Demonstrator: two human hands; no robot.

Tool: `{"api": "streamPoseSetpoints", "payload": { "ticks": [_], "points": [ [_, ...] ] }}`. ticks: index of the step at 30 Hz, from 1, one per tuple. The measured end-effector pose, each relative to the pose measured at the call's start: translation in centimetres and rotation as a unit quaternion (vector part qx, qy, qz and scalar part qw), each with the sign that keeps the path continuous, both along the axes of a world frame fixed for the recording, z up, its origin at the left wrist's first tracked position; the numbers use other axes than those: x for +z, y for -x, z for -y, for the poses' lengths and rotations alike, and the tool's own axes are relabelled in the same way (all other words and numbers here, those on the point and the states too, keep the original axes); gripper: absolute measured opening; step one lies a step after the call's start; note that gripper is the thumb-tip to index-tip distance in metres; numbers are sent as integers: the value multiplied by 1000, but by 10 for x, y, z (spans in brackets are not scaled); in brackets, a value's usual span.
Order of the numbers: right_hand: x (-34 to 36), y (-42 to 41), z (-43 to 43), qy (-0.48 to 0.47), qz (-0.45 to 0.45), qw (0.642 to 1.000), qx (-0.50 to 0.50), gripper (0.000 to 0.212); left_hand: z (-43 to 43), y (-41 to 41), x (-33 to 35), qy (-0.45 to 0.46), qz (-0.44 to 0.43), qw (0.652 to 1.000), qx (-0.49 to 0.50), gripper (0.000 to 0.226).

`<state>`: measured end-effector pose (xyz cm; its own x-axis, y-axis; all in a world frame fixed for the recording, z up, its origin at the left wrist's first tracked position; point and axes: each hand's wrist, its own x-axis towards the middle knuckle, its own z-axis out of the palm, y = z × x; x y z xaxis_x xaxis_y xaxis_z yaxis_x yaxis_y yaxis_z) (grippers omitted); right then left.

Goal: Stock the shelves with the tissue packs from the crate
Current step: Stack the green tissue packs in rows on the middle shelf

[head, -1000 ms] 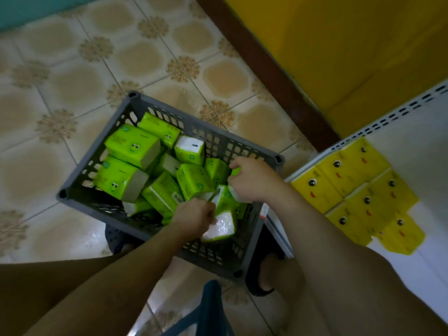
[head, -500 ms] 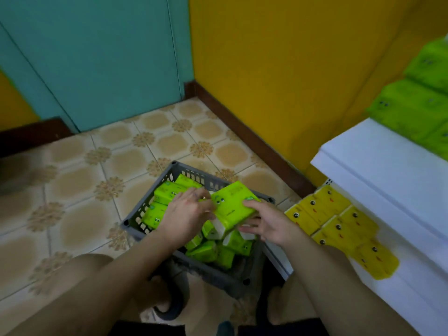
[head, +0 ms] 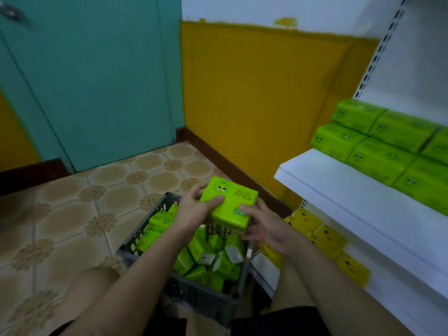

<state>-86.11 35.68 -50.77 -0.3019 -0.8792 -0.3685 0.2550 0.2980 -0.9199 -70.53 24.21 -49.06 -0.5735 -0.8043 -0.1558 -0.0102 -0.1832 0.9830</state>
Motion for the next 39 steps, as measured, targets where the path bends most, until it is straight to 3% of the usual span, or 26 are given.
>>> {"api": "streamPoseSetpoints", "payload": {
  "ticks": [4,7,10,13,16,18,19,21,23,24,27,29,34,39],
  "points": [
    [40,10,-27,13,-81,997,-15,58,1,6,29,1,-65,996,-55,21],
    [68,15,-48,41,-149,987,-30,58,-17,26,57,65,-58,979,-182,36],
    [90,27,-74,61,-194,978,-47,56,-37,63,81,124,-42,975,-180,53],
    [106,49,-105,45,-205,960,-185,40,-54,101,97,188,-35,969,-157,44],
    [115,79,-138,61,-137,915,-374,52,-76,135,102,288,8,941,-179,49],
    [121,96,-158,49,-104,887,-447,61,-94,153,100,367,15,912,-184,53],
    [123,101,-166,12,-118,885,-449,64,-102,163,97,398,21,897,-190,56],
    [124,105,-180,-154,-258,877,-374,73,-115,180,89,437,45,874,-208,61],
    [119,108,-192,-279,-445,795,-304,85,-121,194,79,443,78,861,-236,68],
    [117,110,-195,-278,-500,768,-286,88,-122,199,74,443,95,856,-247,70],
    [114,111,-187,-202,-553,780,-211,94,-120,204,65,451,118,844,-264,70],
    [107,117,-174,-209,-581,768,-169,87,-117,203,63,455,111,845,-258,67],
    [107,130,-145,-194,-599,759,-168,70,-95,200,60,453,94,855,-233,59],
    [107,137,-99,-156,-623,755,-133,67,-64,201,66,490,173,843,-138,52]
  ]
}}
